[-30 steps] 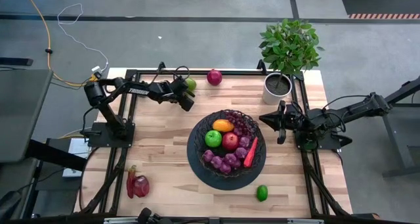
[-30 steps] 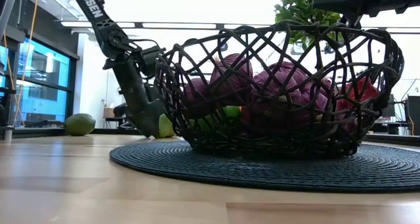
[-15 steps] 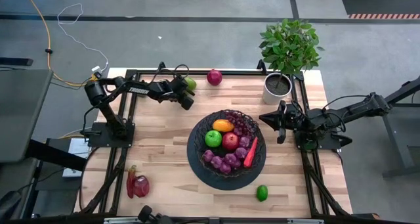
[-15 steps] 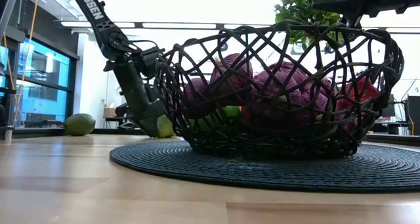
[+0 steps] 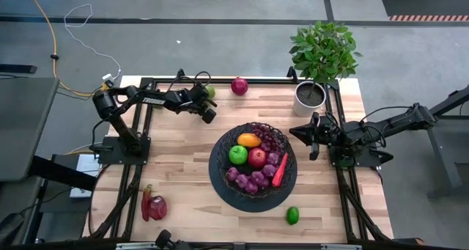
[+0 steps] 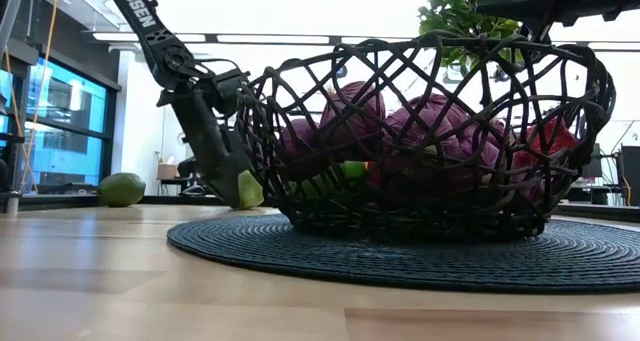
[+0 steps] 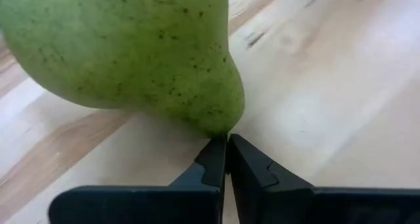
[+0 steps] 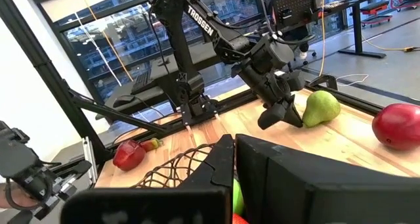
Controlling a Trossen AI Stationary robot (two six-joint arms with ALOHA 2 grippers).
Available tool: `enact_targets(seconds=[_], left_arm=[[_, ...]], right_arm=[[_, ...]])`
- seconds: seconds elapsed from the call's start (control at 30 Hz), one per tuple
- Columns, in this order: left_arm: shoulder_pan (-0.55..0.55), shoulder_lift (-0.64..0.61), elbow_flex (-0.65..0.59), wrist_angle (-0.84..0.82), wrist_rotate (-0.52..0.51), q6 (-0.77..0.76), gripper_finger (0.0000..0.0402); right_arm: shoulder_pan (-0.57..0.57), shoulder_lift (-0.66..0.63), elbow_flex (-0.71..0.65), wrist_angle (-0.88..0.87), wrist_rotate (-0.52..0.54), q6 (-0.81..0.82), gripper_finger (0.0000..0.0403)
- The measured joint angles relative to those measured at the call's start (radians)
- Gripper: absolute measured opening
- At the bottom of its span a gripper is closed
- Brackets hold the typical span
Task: Build produce basket
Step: Put the green pear into the basket
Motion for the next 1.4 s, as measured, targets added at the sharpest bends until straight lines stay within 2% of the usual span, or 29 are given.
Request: enact_targets(seconds=[0.23,0.5,0.67,0.73,0.83,1.07,1.23,1.4], left_arm=[[0.000,-0.170,0.000,-0.049,-0.027,0.092,0.0001],[-0.015,-0.483,0.000,-0.049,-0.031,0.198,0.0000],[-0.091,-0.686,0.000,-0.046,0.032,0.199,0.0000],[-0.141,-0.751,0.000,-0.045,0.081,0.184,0.0000],[-0.241,-0.824,0.000,-0.011,0.101,0.134,0.0000],[-0.511,-0.857,-0.003,0.190,0.100,0.120,0.0000],[-0.654,-0.789,-0.004,0.317,0.100,0.134,0.0000],[-0.739,-0.689,-0.004,0.374,0.100,0.134,0.0000]], right_arm=[[0.000,0.000,0.000,0.000,0.000,-0.007,0.0000],[0.000,0.000,0.000,0.021,0.001,-0.047,0.0000],[0.000,0.000,0.000,0.128,0.023,-0.127,0.0000],[0.000,0.000,0.000,0.177,0.024,-0.166,0.0000],[0.000,0.000,0.001,0.233,0.024,-0.218,0.0000],[0.000,0.007,0.001,0.258,0.005,-0.232,0.0000],[0.000,0.061,0.001,0.306,-0.025,-0.225,0.0000],[0.000,0.144,0.001,0.377,-0.055,-0.225,0.0000]])
